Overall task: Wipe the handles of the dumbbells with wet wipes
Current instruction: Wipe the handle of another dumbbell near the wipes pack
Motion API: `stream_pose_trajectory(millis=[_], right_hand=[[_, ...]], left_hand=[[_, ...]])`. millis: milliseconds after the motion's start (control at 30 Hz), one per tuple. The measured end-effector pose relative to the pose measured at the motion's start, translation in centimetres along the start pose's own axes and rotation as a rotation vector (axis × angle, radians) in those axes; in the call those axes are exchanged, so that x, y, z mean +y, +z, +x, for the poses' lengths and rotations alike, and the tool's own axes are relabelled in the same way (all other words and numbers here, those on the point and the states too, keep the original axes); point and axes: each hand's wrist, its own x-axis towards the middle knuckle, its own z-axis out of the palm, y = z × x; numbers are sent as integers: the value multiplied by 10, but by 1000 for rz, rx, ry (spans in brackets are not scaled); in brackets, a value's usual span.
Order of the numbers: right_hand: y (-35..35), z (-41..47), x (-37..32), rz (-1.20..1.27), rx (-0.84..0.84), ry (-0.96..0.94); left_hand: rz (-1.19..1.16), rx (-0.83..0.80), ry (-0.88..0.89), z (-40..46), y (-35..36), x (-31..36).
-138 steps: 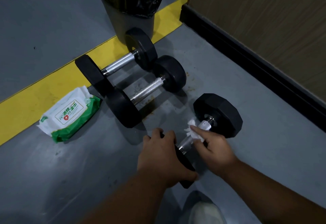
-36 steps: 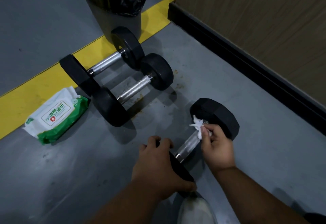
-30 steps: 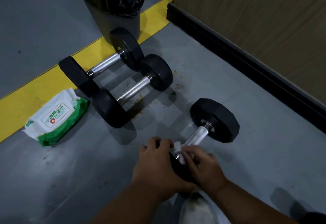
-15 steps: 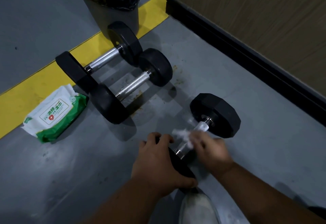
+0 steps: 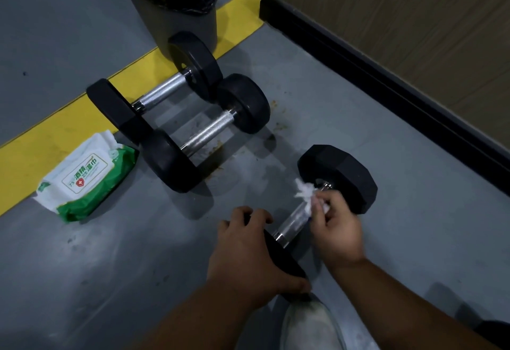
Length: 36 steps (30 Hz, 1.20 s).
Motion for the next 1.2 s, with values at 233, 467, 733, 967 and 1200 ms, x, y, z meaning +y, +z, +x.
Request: stream_pose_trajectory(millis=[233,467,733,967,1200], right_hand=[[-13,1,4,-63,-173,-260],[-6,-27,-7,48,-230,-134],[-22,0,9,23,-79,140],[-41,-41,-20,-92,-395,103],[-45,-22,-65,-418,-605,71]], left_hand=[[23,14,5,-2,2,0],[62,49,27,-12,12,9],[189,70,14,-34,41,29],[202,47,65,-45,39,39],[225,-72,49,-39,30,41]])
